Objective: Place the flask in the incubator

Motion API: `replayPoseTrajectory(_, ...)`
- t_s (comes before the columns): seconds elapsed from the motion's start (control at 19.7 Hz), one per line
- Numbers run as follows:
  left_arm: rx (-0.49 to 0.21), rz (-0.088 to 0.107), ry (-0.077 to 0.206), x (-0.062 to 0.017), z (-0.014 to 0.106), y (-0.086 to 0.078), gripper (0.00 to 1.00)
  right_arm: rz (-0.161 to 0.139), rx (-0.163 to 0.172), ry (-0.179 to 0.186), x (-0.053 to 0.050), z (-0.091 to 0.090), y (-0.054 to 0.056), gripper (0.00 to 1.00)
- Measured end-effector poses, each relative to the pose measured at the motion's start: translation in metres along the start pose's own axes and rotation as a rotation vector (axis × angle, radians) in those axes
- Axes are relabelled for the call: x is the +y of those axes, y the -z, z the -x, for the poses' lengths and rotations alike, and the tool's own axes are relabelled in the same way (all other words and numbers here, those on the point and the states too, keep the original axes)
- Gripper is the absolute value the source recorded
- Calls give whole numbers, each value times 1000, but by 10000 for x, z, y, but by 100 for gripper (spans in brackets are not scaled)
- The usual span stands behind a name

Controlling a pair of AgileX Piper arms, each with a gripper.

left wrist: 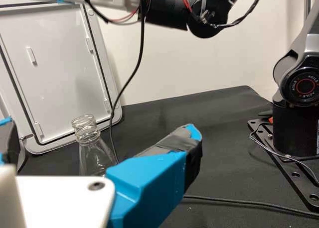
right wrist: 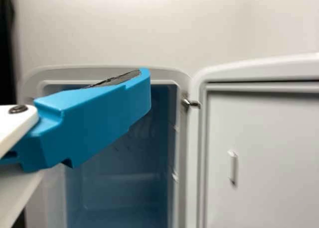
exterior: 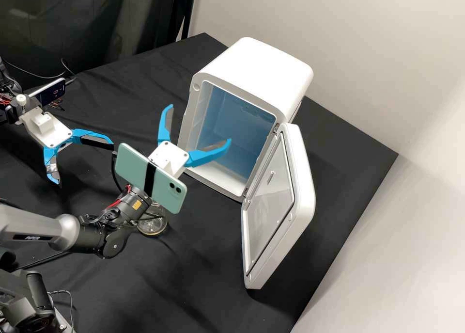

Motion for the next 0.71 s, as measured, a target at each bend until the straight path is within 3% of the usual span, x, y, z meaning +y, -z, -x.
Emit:
replayPoseTrajectory(0.15, 0, 0, 0, 0, 0, 0, 100, -3, 37, -3, 0, -5, 94, 100)
replayPoseTrajectory(0.41, 0, 0, 0, 0, 0, 0, 100, -9, 79, 22, -67, -8, 189, 100)
replayPoseTrajectory(0.56, 0, 0, 0, 0, 0, 0, 100, 2, 52, 41, -135, 59, 132, 100)
replayPoseTrajectory(0.71, 0, 0, 0, 0, 0, 0, 100, 6, -25, 41, -136, 116, -36, 100)
